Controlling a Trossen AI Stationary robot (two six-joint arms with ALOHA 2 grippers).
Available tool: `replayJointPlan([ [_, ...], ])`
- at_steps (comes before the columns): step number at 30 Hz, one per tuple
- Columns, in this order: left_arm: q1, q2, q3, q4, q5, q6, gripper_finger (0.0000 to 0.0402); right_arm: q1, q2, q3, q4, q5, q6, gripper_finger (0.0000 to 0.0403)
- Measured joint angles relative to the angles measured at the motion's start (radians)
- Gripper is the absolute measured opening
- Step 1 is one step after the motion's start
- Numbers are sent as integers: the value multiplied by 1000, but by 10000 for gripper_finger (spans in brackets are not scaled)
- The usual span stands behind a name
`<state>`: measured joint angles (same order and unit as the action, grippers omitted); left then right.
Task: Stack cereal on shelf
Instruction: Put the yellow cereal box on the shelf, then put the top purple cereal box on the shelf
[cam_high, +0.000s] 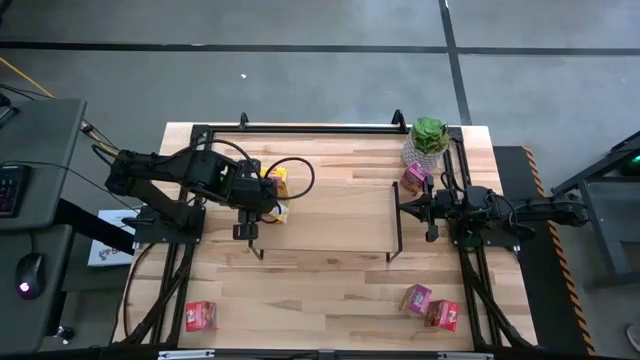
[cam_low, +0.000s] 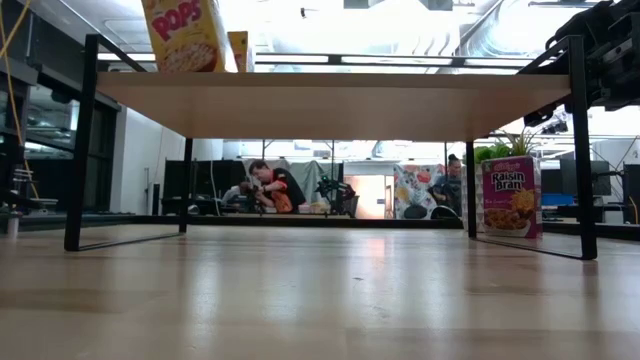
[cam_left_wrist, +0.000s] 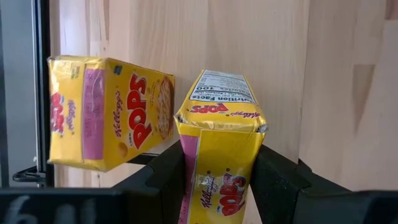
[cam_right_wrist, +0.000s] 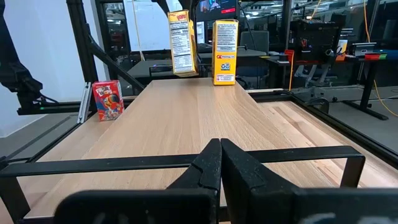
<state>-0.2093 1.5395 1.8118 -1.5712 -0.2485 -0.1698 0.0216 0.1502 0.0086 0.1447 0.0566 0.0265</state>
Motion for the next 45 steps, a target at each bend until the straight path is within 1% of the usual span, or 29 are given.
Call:
replayJointPlan([
  [7,14,13,0,1,-6,7,160,0,0,0,0,0,0,0],
  [18,55,32,0,1,-16,25,211,0,0,0,0,0,0,0],
  [22,55,30,0,28,-16,56,222,0,0,0,0,0,0,0],
  [27,55,31,0,77,-24,98,221,0,0,0,0,0,0,0],
  [34,55,31,4,75,-33,123,221,0,0,0,0,0,0,0],
  [45,49,25,119,74,-50,134,221,0,0,0,0,0,0,0],
])
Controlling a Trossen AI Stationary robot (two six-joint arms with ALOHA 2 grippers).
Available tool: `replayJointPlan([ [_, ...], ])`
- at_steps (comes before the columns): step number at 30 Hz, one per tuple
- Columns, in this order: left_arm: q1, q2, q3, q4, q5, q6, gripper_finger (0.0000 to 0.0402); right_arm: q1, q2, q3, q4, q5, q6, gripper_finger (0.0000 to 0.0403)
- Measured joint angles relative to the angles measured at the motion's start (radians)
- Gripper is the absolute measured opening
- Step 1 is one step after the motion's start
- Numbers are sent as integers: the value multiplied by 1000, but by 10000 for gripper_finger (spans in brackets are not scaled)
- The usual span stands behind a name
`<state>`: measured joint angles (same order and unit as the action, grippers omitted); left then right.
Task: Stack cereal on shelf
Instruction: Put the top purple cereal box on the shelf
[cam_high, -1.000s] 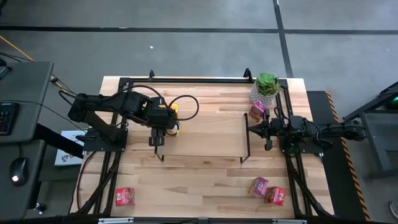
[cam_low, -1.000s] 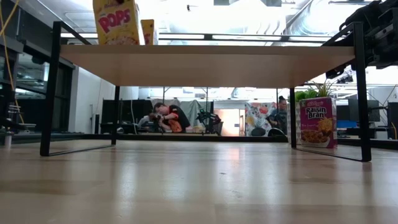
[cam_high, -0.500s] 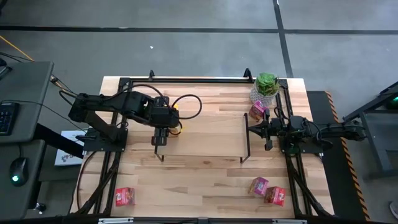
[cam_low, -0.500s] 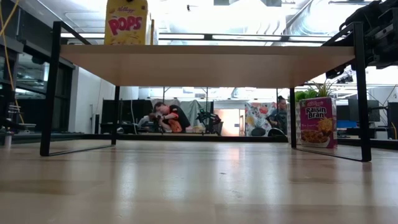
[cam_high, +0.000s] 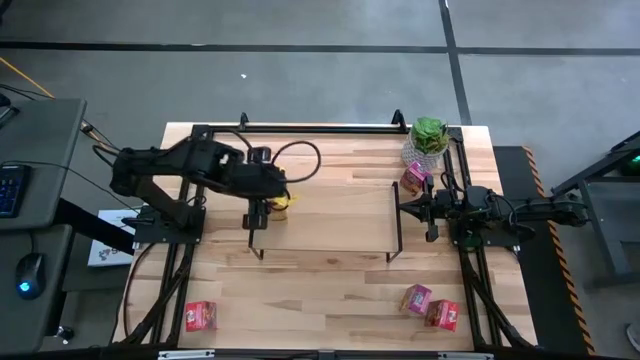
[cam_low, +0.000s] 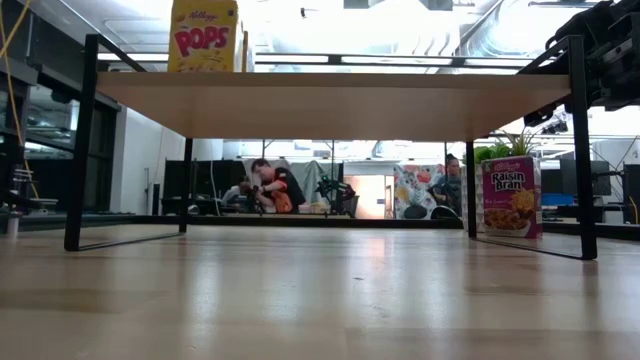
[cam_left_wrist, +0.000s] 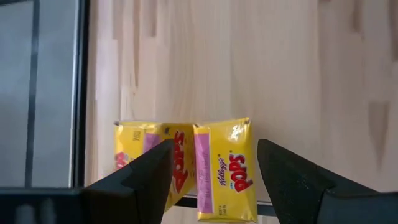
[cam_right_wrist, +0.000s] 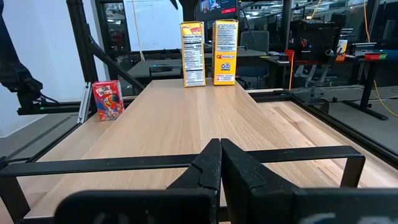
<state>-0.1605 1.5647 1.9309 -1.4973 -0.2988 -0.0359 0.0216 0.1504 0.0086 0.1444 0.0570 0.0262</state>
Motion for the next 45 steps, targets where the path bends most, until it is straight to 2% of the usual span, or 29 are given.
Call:
replayJointPlan([
  [7,-65,-58,25,59,-1,-96,221,0,0,0,0,0,0,0],
  [10,-122,-123,-29,192,-9,-114,220,0,0,0,0,0,0,0],
  [13,-199,-209,-138,387,-50,-116,220,0,0,0,0,0,0,0],
  [17,-321,-342,-364,676,-115,-66,220,0,0,0,0,0,0,0],
  [24,-494,-561,-870,1233,-281,61,220,0,0,0,0,0,0,0],
  [29,-530,-670,-1208,1694,-380,221,220,0,0,0,0,0,0,0],
  [33,-518,-729,-1429,2075,-388,364,220,0,0,0,0,0,0,0],
  [35,-508,-756,-1505,2212,-388,411,220,0,0,0,0,0,0,0],
  [38,-493,-804,-1570,2259,-390,430,220,0,0,0,0,0,0,0],
  [45,-463,-868,-1630,2117,-391,384,220,0,0,0,7,0,1,0],
])
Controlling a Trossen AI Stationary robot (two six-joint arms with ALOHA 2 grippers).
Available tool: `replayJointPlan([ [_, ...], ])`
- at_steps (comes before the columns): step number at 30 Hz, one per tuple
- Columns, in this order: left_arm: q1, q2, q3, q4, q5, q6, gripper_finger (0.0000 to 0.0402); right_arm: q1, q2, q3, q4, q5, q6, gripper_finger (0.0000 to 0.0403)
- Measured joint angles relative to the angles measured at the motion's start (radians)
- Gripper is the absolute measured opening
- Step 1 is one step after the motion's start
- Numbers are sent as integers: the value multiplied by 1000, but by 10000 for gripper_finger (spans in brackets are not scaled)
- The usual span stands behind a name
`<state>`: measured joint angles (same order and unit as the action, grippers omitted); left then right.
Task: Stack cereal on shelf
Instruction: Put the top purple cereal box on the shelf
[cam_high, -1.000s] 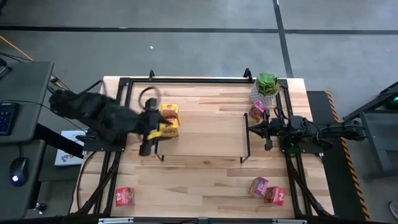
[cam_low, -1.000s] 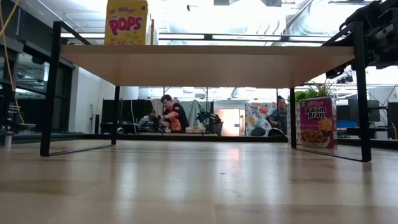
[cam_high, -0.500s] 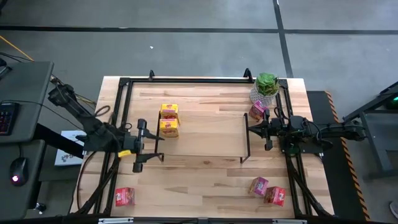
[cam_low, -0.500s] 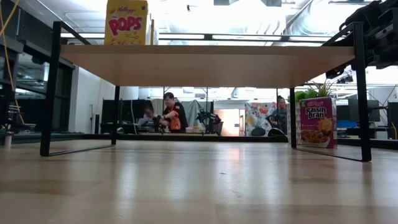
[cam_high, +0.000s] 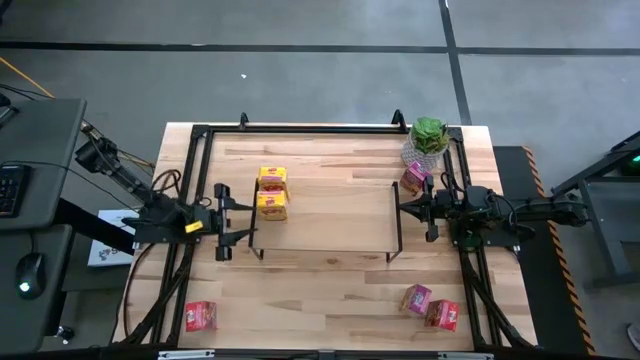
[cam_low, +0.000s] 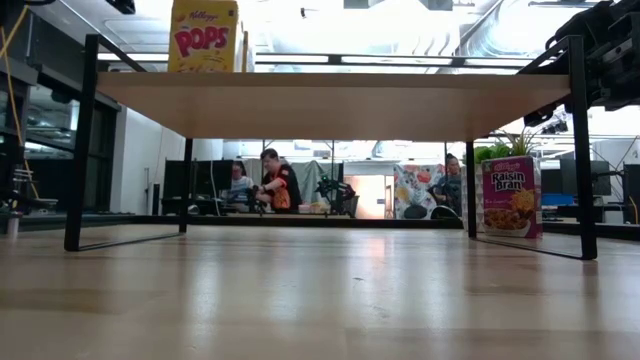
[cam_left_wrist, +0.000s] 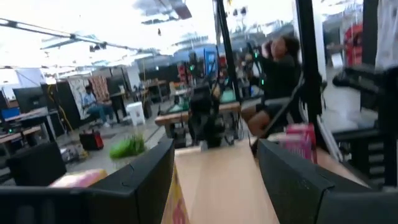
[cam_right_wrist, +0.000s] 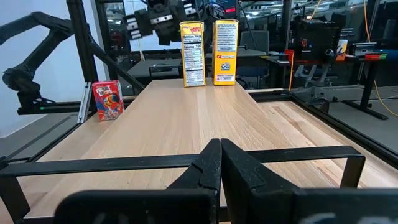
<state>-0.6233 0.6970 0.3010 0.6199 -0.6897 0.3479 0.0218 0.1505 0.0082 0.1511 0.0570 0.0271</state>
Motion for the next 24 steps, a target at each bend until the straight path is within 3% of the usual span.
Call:
replayJointPlan([
  [7,68,-2,0,52,-4,52,220,0,0,0,316,5,58,0],
  [13,100,-11,0,67,-22,-52,220,0,0,0,602,19,-32,0],
  [19,100,-12,0,83,-80,-14,220,0,1,32,644,37,51,0],
  [24,100,-11,0,82,-130,1,220,0,1,71,628,136,43,0],
])
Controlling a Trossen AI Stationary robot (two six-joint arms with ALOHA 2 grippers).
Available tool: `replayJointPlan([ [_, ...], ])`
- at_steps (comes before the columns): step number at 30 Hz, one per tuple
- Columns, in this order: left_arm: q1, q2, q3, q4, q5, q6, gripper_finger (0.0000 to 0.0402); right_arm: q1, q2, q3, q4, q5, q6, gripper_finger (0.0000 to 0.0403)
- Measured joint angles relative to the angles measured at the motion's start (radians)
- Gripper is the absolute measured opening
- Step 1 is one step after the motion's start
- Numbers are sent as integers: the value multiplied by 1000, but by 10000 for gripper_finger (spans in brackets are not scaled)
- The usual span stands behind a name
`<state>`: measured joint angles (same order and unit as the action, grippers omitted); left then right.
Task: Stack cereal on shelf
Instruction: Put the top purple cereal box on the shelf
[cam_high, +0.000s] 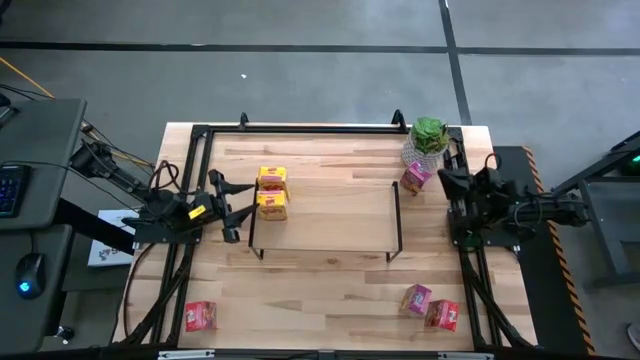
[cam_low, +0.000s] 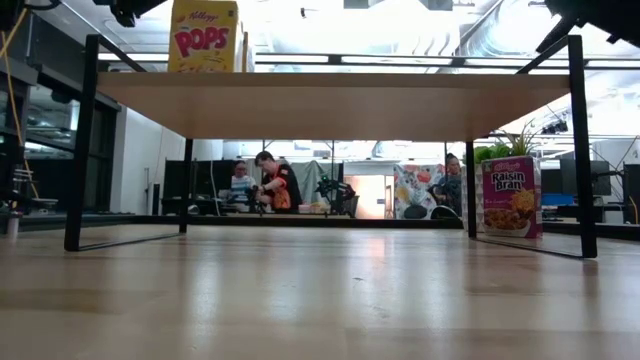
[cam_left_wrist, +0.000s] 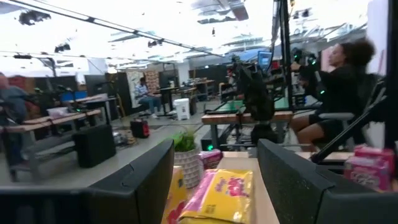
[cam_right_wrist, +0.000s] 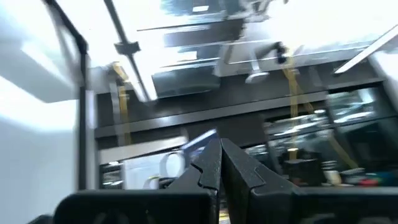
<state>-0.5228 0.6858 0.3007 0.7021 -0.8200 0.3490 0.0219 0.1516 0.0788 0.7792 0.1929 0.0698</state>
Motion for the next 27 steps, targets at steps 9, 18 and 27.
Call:
replayJointPlan([
  [9,0,0,0,13,-14,54,220,0,1,229,-563,305,-58,117],
  [18,0,0,0,14,-14,48,220,0,129,539,-1551,664,513,273],
  [27,0,0,0,14,-14,48,220,-3,307,505,-1769,500,862,277],
])
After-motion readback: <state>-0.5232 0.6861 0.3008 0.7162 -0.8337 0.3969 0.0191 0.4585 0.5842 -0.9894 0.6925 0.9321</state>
